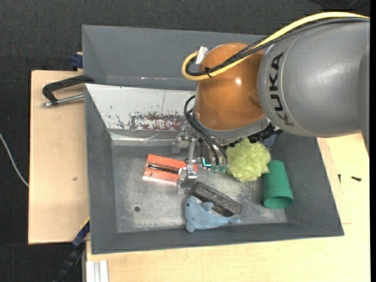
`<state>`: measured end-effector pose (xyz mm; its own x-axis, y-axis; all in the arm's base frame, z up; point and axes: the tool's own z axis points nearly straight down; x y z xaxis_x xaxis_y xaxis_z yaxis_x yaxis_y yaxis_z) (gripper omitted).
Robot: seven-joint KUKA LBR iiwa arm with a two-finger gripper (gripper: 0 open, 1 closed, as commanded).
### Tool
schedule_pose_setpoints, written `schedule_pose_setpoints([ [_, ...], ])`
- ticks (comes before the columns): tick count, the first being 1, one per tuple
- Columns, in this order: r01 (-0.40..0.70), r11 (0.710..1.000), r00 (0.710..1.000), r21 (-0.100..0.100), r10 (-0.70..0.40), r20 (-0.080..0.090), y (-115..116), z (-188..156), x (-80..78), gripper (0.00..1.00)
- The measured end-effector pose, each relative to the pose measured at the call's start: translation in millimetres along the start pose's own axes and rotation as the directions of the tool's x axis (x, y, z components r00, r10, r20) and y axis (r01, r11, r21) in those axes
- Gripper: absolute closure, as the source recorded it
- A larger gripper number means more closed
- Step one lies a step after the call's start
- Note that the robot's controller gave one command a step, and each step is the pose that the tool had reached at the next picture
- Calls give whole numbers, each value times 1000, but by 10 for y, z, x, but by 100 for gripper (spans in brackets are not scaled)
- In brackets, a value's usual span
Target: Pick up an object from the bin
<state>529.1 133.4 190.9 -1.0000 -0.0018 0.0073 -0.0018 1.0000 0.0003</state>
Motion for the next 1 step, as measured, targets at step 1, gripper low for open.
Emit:
schedule_pose_setpoints([
  [1,-1,1000,1000,-1,1,8,-6,-38,-18,0],
])
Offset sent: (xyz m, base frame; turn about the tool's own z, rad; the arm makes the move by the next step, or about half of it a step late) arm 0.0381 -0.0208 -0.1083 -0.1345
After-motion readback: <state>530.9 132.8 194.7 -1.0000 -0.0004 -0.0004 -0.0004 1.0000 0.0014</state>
